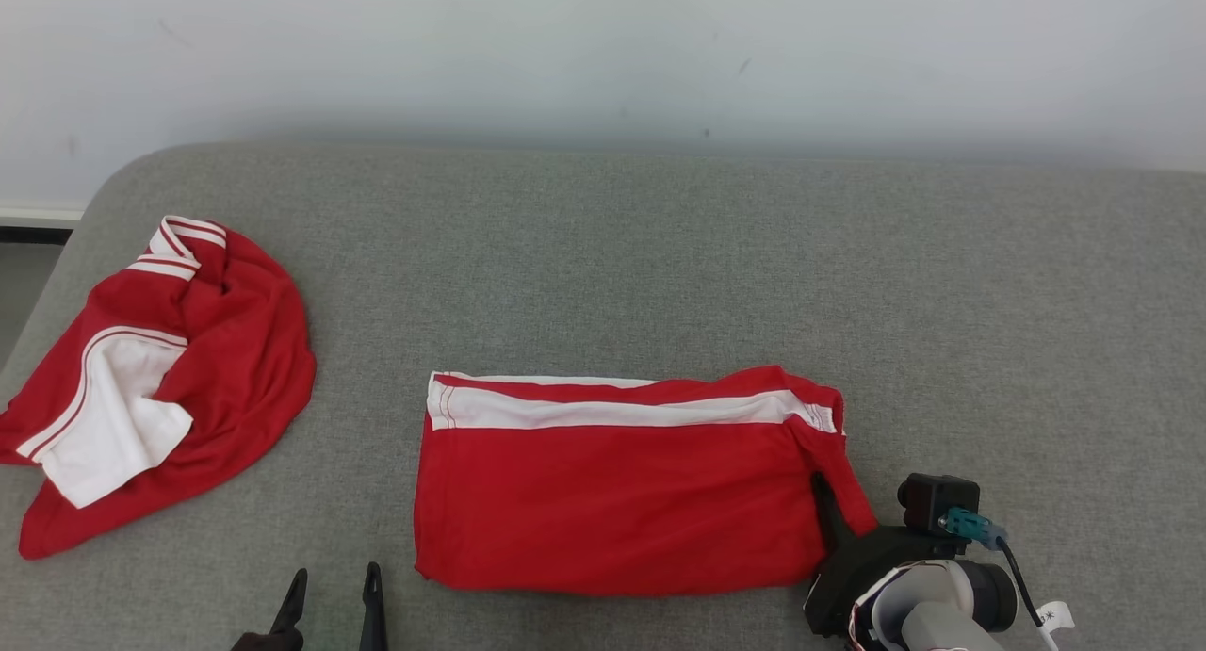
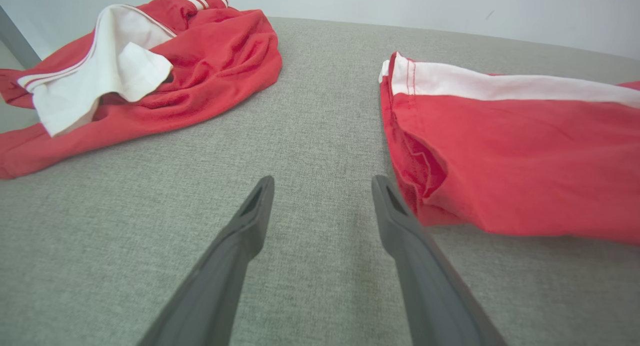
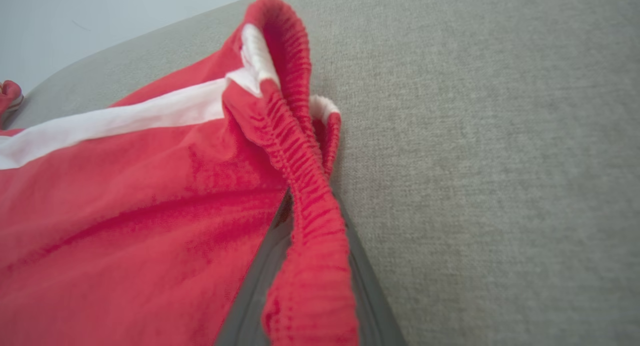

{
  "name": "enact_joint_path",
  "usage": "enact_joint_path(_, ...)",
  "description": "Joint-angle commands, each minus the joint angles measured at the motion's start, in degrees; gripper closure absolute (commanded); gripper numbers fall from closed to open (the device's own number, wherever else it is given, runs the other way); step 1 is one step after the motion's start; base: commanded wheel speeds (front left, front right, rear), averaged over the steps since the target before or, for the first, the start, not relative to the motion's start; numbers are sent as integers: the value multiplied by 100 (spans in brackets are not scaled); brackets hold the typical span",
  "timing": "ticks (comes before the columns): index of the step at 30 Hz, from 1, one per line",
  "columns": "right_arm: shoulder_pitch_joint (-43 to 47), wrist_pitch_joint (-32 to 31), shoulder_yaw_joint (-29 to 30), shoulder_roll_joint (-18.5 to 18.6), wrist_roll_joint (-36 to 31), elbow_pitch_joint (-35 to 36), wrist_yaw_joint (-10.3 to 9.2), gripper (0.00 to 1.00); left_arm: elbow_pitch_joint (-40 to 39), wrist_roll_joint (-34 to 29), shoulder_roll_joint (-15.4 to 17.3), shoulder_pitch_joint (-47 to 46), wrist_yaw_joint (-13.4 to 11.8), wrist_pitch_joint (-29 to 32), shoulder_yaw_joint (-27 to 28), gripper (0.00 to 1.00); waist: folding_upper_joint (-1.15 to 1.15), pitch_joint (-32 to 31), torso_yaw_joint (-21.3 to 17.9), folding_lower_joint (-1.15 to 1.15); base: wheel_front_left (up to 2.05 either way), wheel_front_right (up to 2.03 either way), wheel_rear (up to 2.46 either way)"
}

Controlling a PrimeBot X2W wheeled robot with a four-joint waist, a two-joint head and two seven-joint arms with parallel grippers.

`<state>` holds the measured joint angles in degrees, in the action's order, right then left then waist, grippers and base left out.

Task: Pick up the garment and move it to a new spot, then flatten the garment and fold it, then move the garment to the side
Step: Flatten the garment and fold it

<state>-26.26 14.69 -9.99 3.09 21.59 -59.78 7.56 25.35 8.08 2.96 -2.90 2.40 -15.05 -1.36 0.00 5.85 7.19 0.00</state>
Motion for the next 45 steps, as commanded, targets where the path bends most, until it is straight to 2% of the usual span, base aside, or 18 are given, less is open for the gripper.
enact_joint_path(1,141,-94,-24,-26,15,-204,-15,100,20,6,-10,-62,-6,-18,2,0,0,-5,-16,0,0,0,0)
enact_joint_path(5,128,-31,180,66,82,-335,-22,100,39,14,-10,10,-3,-18,19,0,0,-60,-84,0,0,0,0)
enact_joint_path(10,205,23,560,438,200,-291,-42,100,94,41,-12,80,39,-18,-14,0,0,-179,-252,0,0,0,0)
enact_joint_path(16,218,40,823,709,172,71,-20,100,140,92,-8,157,29,-18,-135,0,0,-284,-442,0,0,0,0)
enact_joint_path(19,214,41,781,664,211,330,-15,100,160,107,-10,169,14,-18,-186,0,0,-311,-520,0,0,0,0)
enact_joint_path(23,246,-6,477,476,466,848,-15,100,195,238,-8,172,19,-18,-236,0,0,-329,-585,0,0,0,0)
enact_joint_path(27,372,-353,-111,317,920,1647,-15,100,226,285,-9,198,1,-18,-281,0,0,-330,-609,0,0,0,0)
enact_joint_path(34,650,-1013,-1081,336,1553,2984,-15,100,259,300,-8,152,-8,-19,-354,0,0,-302,-458,0,0,0,0)
enact_joint_path(39,618,-1229,-1459,258,1585,3152,-15,100,272,285,-9,103,3,-19,-426,0,0,-282,-254,0,0,0,0)
enact_joint_path(45,349,-1172,-1880,111,1354,2794,-15,100,323,223,-10,44,38,-19,-445,0,0,-227,85,0,0,0,0)
